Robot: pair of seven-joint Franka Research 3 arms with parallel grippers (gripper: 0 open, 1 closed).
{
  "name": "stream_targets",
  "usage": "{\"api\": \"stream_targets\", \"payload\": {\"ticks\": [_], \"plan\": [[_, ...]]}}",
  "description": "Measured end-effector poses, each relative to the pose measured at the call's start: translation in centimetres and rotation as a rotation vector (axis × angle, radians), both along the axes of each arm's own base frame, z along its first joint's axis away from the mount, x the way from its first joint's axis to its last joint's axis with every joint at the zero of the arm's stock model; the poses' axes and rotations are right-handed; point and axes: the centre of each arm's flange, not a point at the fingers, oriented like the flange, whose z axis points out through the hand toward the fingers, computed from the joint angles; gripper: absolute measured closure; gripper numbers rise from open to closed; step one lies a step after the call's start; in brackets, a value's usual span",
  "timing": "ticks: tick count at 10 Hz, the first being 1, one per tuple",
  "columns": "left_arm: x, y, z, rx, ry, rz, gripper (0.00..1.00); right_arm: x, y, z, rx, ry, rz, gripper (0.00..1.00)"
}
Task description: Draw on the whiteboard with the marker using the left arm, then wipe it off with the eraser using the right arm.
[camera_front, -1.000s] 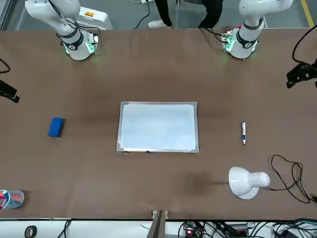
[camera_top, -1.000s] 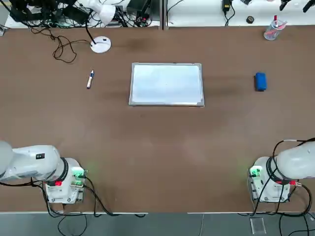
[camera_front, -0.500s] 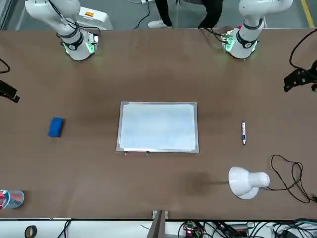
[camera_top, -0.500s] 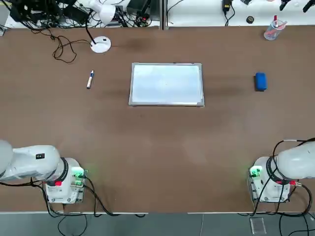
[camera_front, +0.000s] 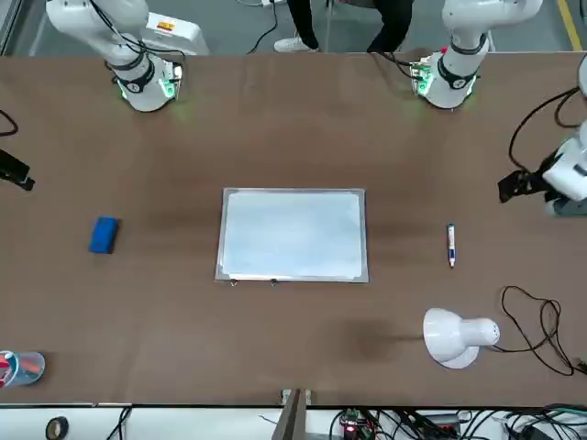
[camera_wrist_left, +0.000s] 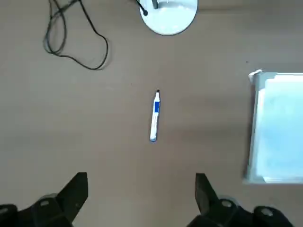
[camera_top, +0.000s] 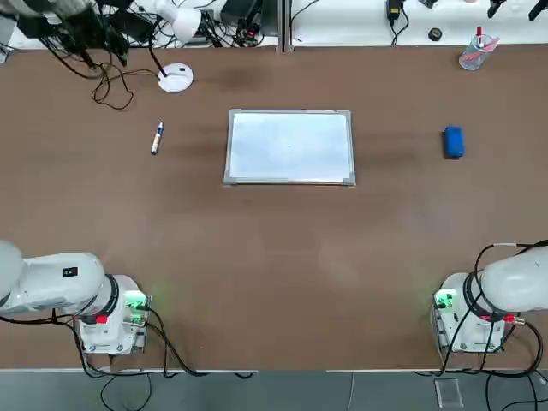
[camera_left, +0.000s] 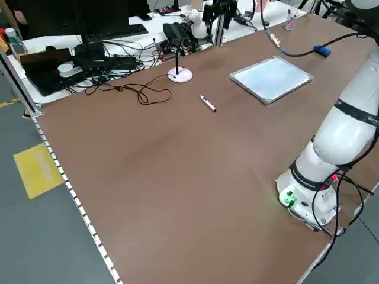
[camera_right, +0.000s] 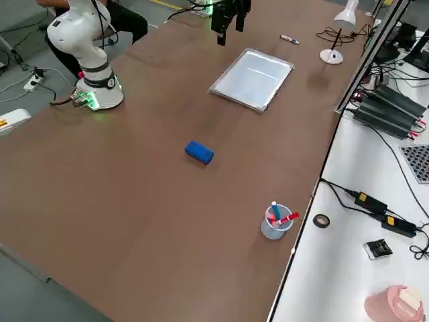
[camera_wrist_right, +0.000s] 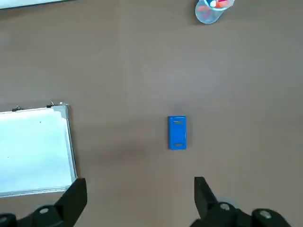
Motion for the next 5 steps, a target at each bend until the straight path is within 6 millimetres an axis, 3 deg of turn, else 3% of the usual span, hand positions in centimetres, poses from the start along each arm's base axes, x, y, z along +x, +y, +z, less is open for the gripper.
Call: {"api": "stream_targets", "payload": {"ticks": [5], "plan": [[-2.0,-0.1,-11.9,0.006,-0.081,-0.032,0.02,0.0,-0.1,0.1,-0.014,-0.001,-0.001,0.0]]}}
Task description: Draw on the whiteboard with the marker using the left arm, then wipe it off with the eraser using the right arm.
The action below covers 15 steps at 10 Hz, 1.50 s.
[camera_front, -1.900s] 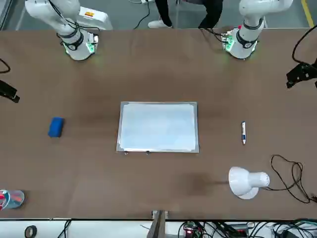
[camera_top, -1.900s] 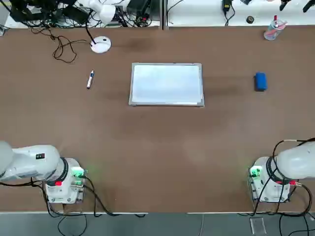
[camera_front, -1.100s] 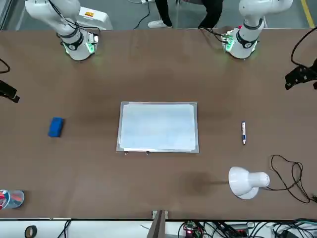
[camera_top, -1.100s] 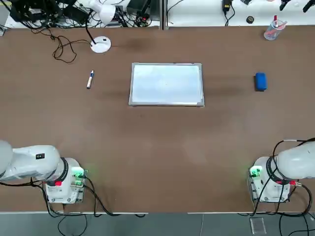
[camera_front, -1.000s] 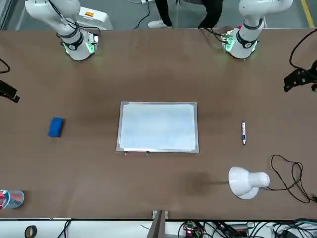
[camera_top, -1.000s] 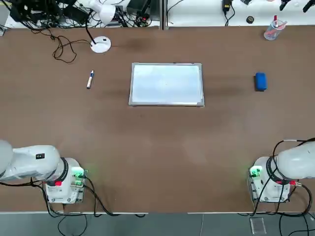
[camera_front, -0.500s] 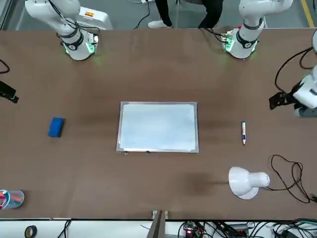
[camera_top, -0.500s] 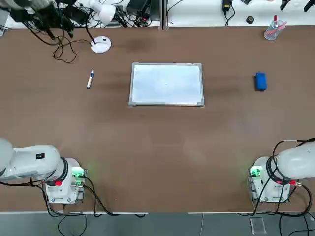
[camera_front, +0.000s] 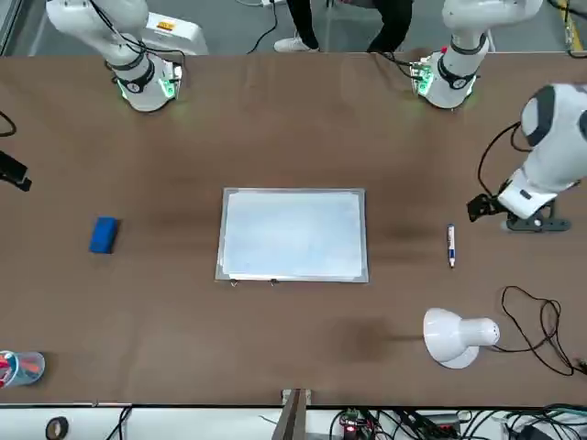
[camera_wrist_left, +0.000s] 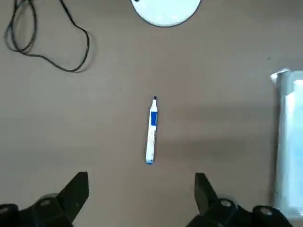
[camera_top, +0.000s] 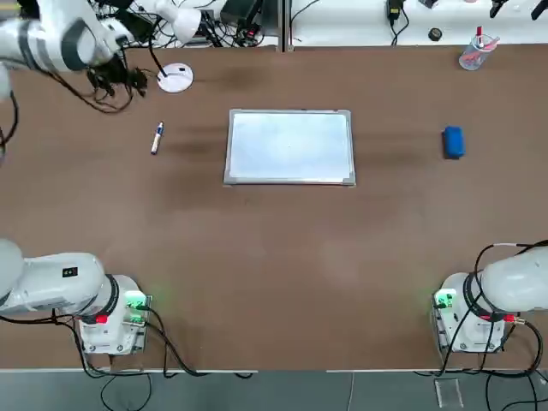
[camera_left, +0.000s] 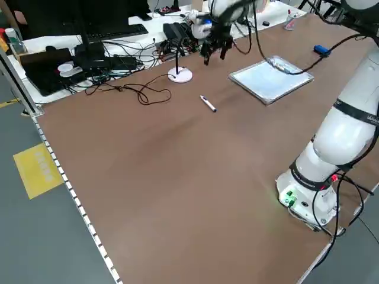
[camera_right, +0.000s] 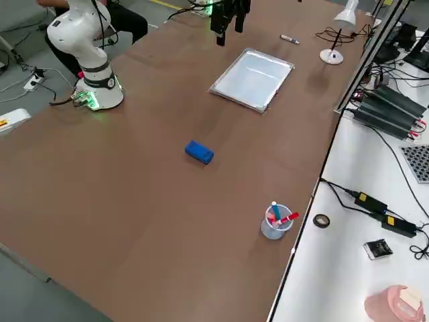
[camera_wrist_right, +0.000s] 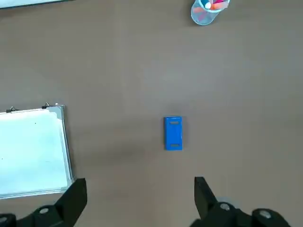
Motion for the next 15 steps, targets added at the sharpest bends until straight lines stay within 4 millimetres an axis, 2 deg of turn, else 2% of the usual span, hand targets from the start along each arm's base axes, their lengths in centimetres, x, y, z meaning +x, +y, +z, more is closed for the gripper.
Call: {"api": "stream_targets", "payload": {"ticks": [2,5,9,12,15], "plan": [[-1.0,0.0,-3.9,0.008,-0.033,-0.027,0.1,0.0,0.0,0.0,-0.001,-0.001,0.0,0.0],[-2.2,0.0,-8.2,0.017,-0.054,-0.073,0.16,0.0,0.0,0.0,-0.001,0.0,0.0,0.0],[-2.6,0.1,-11.6,0.014,-0.027,-0.094,0.27,-0.1,-0.1,0.0,-0.013,0.004,0.001,0.0],[-2.5,1.7,-13.6,-0.003,-0.021,-0.063,0.28,-0.1,-0.1,0.0,-0.015,0.004,0.001,0.0],[-2.4,2.0,-15.7,-0.022,-0.014,-0.053,0.28,-0.1,-0.1,0.1,-0.016,0.004,0.0,0.0]]}}
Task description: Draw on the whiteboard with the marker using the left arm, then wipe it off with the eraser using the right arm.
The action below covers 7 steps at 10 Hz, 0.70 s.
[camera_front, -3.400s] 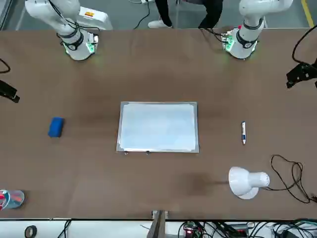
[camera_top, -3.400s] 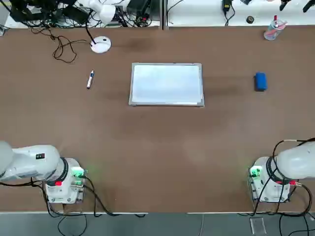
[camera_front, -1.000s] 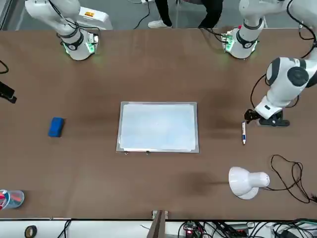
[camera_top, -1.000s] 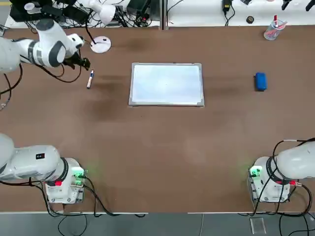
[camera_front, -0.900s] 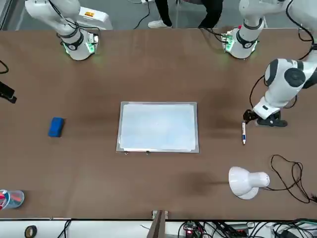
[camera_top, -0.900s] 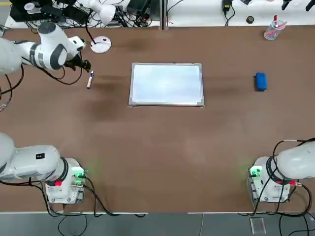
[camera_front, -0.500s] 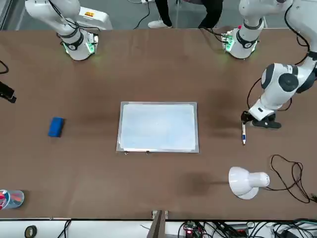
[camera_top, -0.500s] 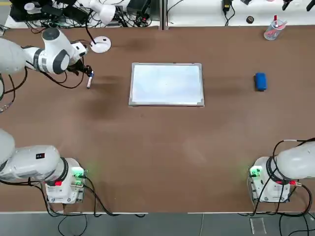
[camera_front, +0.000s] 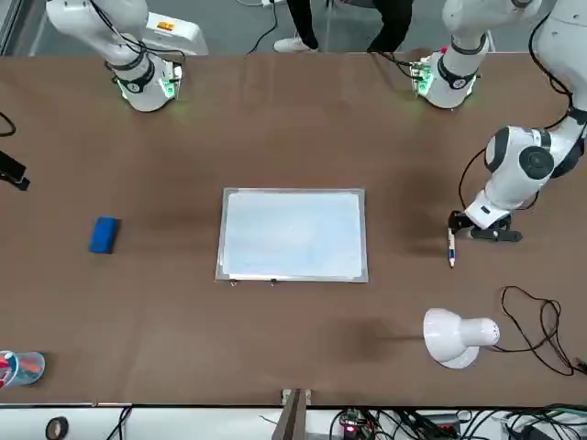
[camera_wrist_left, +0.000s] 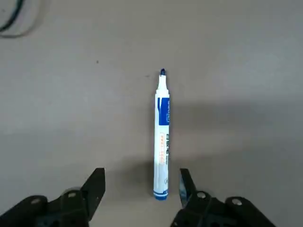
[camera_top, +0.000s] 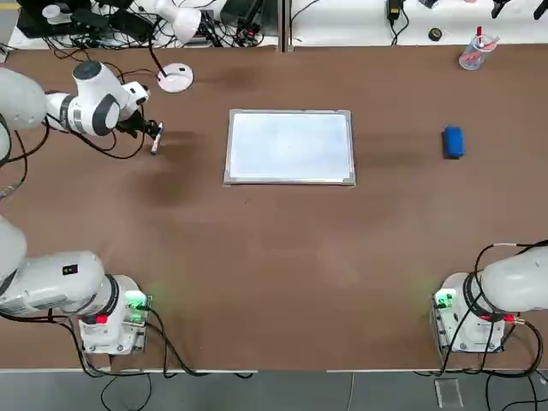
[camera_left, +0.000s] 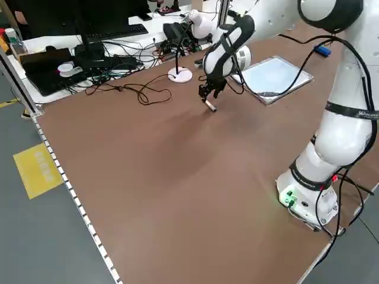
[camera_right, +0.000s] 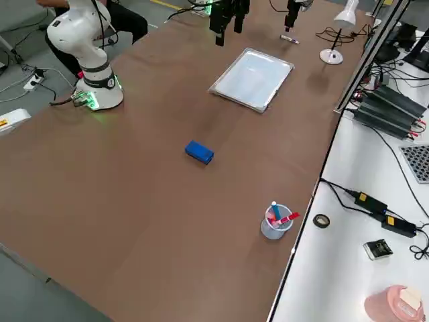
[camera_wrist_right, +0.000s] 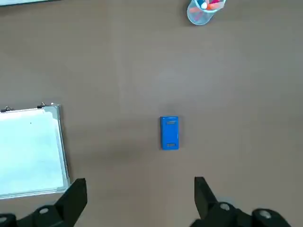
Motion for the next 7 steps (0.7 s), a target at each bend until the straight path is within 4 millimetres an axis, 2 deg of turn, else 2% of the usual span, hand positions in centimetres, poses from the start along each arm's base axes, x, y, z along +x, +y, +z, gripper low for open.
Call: {"api": "stream_targets", "payload": {"ticks": [3,7], "plan": [[0.2,-0.2,-1.5,-0.014,0.009,-0.001,0.29,0.0,-0.2,0.1,-0.019,-0.002,-0.001,0.0],[0.3,-0.4,-3.1,-0.033,0.0,0.001,0.35,0.0,-0.2,0.1,-0.031,-0.003,0.0,0.0]]}}
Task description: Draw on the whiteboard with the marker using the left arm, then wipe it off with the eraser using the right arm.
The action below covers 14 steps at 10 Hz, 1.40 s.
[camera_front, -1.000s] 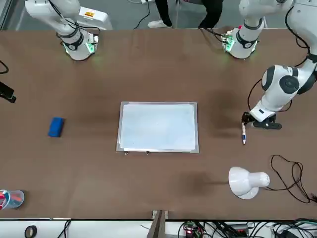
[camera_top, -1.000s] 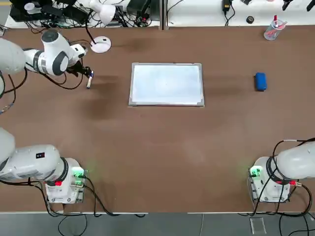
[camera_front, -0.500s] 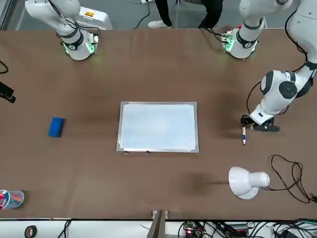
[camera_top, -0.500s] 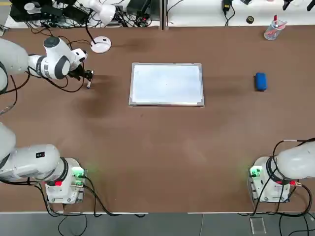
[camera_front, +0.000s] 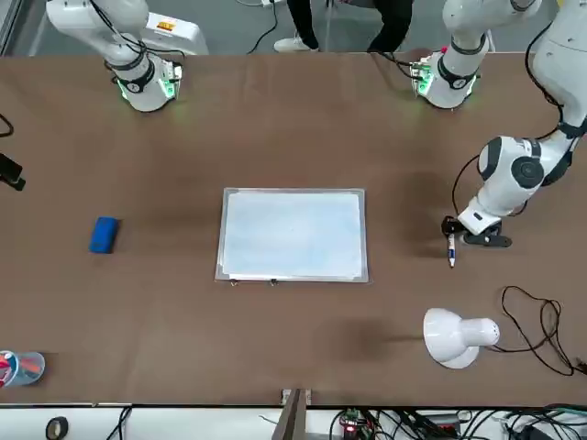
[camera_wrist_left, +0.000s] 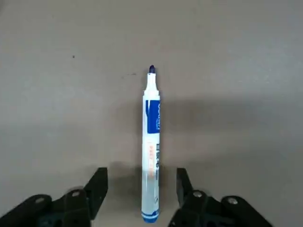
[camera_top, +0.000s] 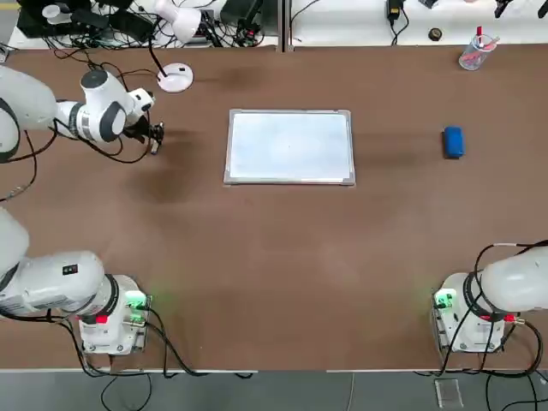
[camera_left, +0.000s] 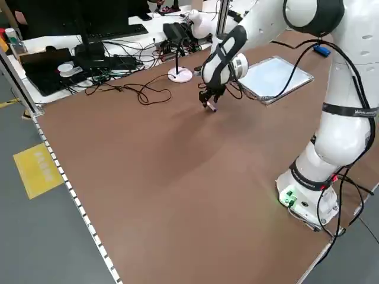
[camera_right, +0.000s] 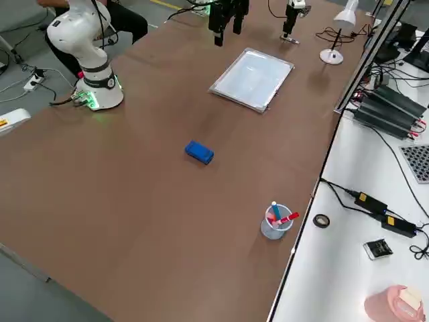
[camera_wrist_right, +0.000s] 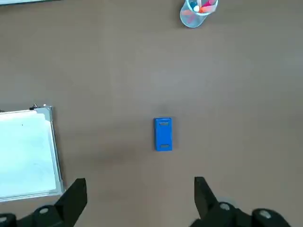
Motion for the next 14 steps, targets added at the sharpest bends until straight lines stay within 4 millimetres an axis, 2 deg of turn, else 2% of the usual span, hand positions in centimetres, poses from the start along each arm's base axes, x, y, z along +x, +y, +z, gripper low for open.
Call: {"api": "stream_targets", "payload": {"ticks": [1,3,4,6,8,10,14], "plan": [[0.01,-0.02,-0.28,-0.002,0.002,0.0,0.35,0.0,0.01,0.0,0.0,0.0,0.0,0.0],[0.08,-0.05,-0.61,-0.005,0.005,0.001,0.44,0.0,0.06,0.0,0.0,0.0,0.001,0.0],[0.14,-0.06,-0.69,-0.006,0.005,0.001,0.44,0.0,0.09,0.0,0.0,0.0,0.002,0.0],[0.13,-0.08,-0.98,-0.007,0.01,0.001,0.6,0.0,0.1,0.0,0.0,0.0,0.002,0.0],[0.21,-0.03,-0.98,-0.008,0.009,0.002,0.64,0.0,0.13,0.0,0.0,0.0,0.002,0.0],[0.33,0.19,-0.92,-0.006,0.007,0.006,0.81,0.01,0.36,-0.02,0.0,0.0,0.006,0.0],[0.6,-0.05,-0.72,-0.008,0.011,0.021,0.83,0.02,0.65,-0.05,0.0,0.001,0.011,0.0]]}}
